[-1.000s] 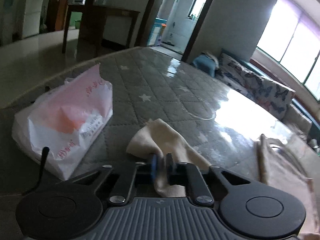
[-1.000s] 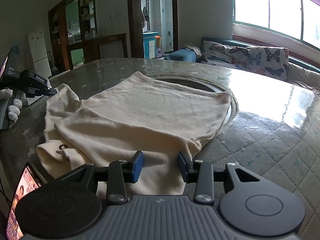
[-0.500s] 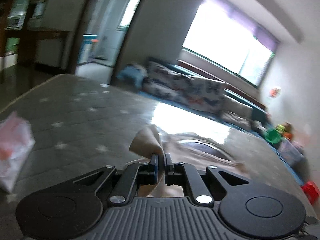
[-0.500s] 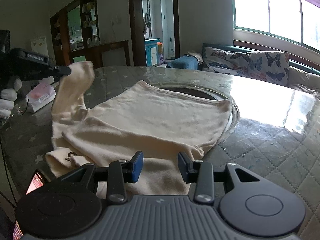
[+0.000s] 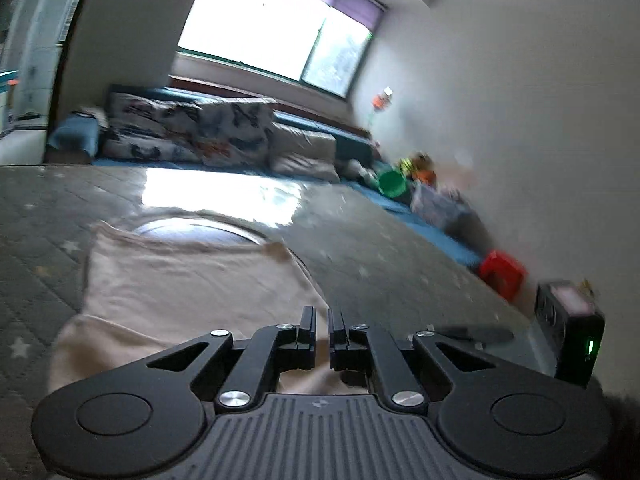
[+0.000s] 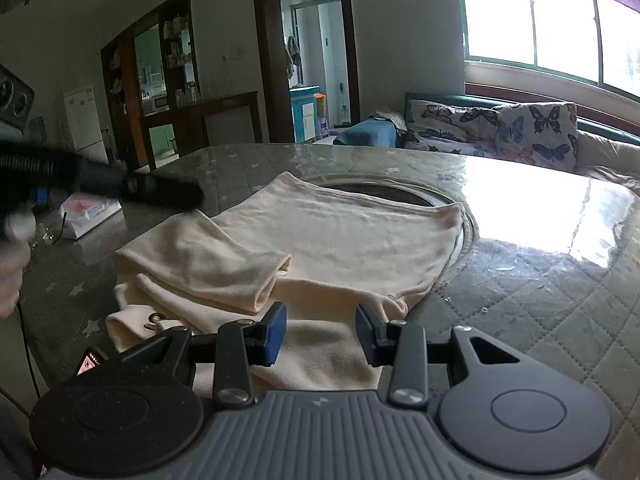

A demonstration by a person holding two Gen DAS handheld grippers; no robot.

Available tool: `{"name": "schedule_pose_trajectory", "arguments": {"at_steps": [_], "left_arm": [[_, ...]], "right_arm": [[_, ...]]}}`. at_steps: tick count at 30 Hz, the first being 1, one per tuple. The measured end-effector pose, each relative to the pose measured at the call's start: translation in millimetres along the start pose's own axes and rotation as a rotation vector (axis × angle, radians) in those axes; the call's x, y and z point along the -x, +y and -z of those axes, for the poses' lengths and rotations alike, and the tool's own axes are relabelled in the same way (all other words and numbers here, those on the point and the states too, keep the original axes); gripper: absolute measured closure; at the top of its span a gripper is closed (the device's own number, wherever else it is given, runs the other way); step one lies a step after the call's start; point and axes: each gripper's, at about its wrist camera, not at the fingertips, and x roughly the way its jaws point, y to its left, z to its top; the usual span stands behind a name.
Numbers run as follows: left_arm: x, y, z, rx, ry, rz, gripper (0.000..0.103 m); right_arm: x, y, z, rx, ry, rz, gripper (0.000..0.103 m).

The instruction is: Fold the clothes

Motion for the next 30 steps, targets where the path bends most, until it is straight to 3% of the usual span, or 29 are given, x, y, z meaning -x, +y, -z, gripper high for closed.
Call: {"name": "schedule_pose_trajectory", "arguments": {"at_steps": [5, 9, 20, 23, 30], "left_arm": [[6.3, 12.7, 8.2, -0.02, 0.026, -0.026, 0.089], [16.8, 29.5, 8.9, -0.045, 0.015, -0.098, 0.078], [48.3, 70.6, 28.4, -0.07, 0.023, -0.31, 0.066], [55.6, 79.0, 34.6, -0.063, 0.032, -0.342, 0.059], [65.6, 87.1, 48.0, -0.075, 0.048, -0.367, 0.058]], "right_arm": [[1.6, -2.4, -0.9, -0.019, 0.0, -0.013, 0.065], [-0.6, -2.4, -4.6, -0.038, 0.001, -0.037, 0.065], [-18.4, 17.3, -15.7, -0.016, 0.041, -0.129, 0.065], [-24.2, 22.9, -18.2, -0.005, 0.053, -0.143, 0.067], [-38.2, 28.0, -23.4, -0.009, 0.077, -0.151, 0.067]]}}
